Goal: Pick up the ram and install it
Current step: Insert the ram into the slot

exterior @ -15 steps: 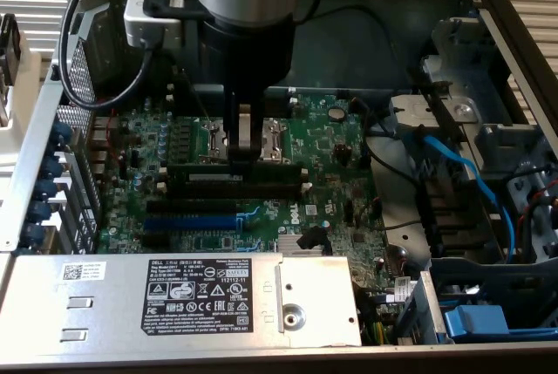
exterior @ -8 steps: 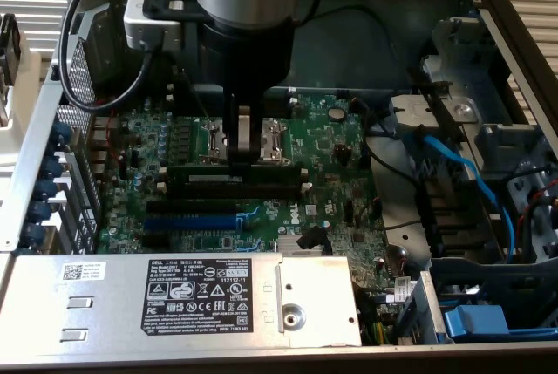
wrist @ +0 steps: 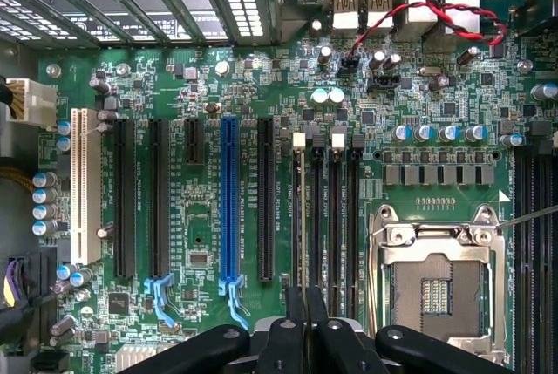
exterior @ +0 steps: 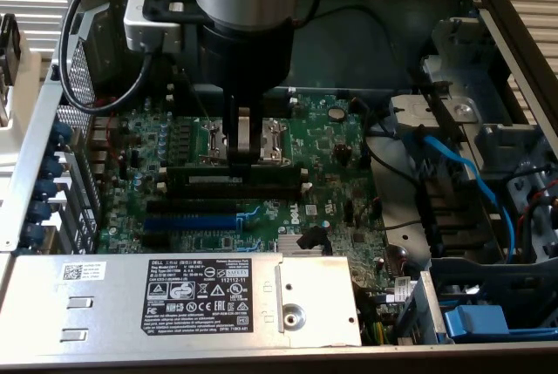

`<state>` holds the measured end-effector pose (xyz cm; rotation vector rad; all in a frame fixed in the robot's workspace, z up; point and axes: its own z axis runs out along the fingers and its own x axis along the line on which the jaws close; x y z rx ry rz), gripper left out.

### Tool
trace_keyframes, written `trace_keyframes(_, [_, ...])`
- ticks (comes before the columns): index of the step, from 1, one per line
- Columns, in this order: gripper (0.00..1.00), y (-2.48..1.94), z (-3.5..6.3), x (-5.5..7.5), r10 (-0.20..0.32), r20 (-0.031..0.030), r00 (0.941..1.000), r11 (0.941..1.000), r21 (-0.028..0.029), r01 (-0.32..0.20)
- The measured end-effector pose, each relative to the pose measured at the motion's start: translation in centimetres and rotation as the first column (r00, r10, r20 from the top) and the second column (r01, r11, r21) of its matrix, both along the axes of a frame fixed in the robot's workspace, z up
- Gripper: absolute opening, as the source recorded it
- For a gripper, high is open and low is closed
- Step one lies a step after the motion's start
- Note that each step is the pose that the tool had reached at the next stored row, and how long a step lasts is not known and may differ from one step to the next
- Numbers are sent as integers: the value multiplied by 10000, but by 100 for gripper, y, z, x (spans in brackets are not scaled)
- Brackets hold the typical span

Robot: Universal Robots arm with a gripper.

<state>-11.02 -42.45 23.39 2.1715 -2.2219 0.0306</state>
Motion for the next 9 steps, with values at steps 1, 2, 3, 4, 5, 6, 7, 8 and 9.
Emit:
trace_keyframes(1, [12,0,-1,0,0,0,10000,10000,0,0])
trace_keyframes(2, [12,0,-1,0,0,0,10000,10000,1,0])
trace_keyframes(3, [12,0,-2,-1,0,1,10000,10000,1,0])
trace_keyframes(4, [12,0,-2,-1,0,1,10000,10000,1,0])
trace_keyframes(5, [12,0,-2,-1,0,1,10000,10000,2,0])
trace_keyframes(6, [12,0,-2,-2,0,1,10000,10000,2,0])
trace_keyframes(7, [12,0,-2,-4,0,2,10000,10000,2,0])
trace_keyframes(8, [12,0,-2,-5,0,2,10000,10000,2,0])
trace_keyframes(9, [12,0,-2,-6,1,3,10000,10000,1,-1])
